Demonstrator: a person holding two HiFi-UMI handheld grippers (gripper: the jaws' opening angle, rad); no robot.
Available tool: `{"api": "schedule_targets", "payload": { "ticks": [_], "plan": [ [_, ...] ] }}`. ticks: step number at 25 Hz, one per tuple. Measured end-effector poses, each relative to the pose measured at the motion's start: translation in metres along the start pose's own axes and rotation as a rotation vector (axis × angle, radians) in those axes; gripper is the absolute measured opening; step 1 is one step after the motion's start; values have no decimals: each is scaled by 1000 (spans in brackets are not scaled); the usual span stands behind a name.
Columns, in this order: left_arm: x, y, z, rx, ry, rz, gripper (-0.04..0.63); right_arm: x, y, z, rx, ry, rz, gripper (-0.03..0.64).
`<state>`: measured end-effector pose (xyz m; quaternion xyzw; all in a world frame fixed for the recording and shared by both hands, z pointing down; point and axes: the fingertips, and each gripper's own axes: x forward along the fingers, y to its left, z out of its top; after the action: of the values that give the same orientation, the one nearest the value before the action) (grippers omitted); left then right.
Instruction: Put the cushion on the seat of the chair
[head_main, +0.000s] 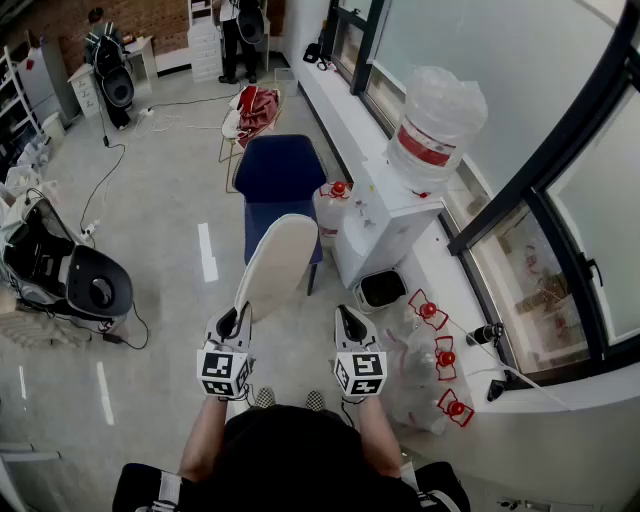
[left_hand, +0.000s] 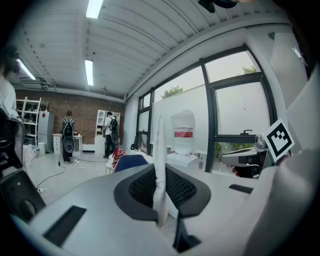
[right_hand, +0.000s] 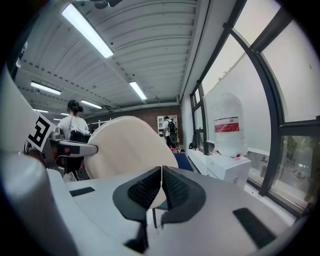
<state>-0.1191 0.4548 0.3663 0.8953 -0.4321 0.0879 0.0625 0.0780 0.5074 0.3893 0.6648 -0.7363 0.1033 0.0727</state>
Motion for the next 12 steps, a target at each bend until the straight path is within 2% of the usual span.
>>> {"api": "schedule_targets", "payload": {
  "ticks": [7, 12],
  "plan": [
    [-6, 8, -4, -17, -1, -2, 44, 0, 9, -2, 44, -5, 1, 29],
    [-11, 19, -6, -21, 0, -6, 44, 3, 18, -4, 21, 10, -8, 29]
  ]
}}
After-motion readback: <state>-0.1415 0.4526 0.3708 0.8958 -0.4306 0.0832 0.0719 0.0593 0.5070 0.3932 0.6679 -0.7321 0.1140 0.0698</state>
